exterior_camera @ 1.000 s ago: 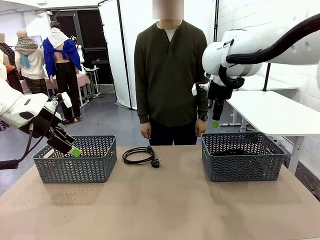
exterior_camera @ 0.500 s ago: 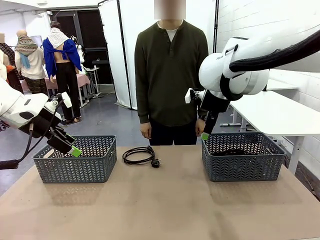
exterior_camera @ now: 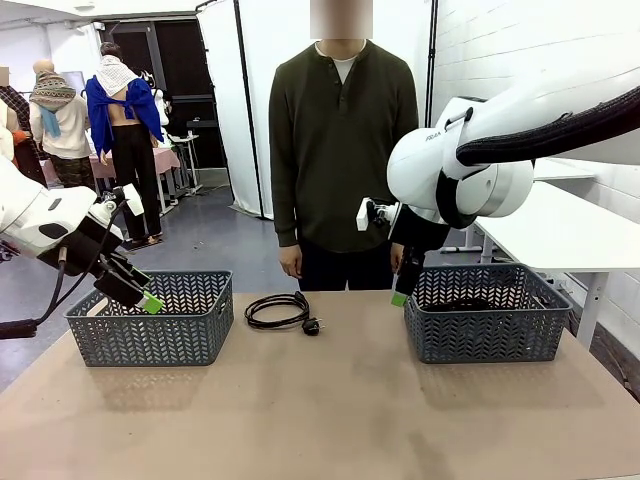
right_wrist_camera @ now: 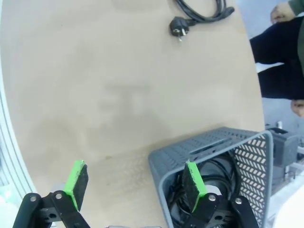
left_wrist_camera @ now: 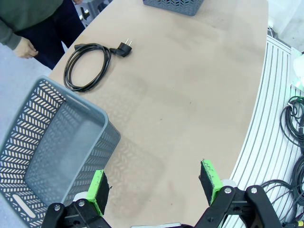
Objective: Organize the cables according to human instructions.
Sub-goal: Pick up a bundle of cables and place it in the basket indicated by the human.
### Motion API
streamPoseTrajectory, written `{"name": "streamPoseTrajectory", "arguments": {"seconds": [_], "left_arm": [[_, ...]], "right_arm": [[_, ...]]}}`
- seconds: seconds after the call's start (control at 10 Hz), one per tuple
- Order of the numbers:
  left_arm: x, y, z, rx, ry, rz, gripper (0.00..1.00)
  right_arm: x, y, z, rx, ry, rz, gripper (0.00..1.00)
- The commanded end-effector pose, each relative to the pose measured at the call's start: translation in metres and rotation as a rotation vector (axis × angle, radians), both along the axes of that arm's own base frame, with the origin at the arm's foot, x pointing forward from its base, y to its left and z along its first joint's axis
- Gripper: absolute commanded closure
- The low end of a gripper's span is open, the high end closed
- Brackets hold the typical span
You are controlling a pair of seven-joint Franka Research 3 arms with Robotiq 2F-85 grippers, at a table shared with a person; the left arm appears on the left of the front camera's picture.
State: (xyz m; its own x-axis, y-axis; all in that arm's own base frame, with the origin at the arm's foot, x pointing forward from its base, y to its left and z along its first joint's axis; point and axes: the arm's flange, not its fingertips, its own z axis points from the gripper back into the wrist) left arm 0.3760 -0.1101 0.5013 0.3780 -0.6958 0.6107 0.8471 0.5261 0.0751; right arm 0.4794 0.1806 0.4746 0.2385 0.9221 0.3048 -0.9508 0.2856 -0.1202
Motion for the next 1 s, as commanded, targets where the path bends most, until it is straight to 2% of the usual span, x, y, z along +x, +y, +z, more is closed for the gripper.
{"name": "streamPoseTrajectory", "arguments": {"seconds": [0.0, 0.1, 0.9], "left_arm": [[0.0015, 0.0033, -0.0032, -0.013, -0.002, -0.023, 0.0], [0.0015, 0.0033, -0.0032, -0.013, -0.002, -0.023, 0.0], [0.0015, 0.0033, -0.0032, -0.013, -0.002, -0.023, 0.0]], "right_arm": [[-0.0026, -0.0073, -0.0062, 0.003, 0.002, 0.06, 0.0], [0.0, 0.0, 0.0, 0.0, 0.0, 0.0, 0.0], [0.0, 0.0, 0.0, 0.0, 0.0, 0.0, 0.0]]}}
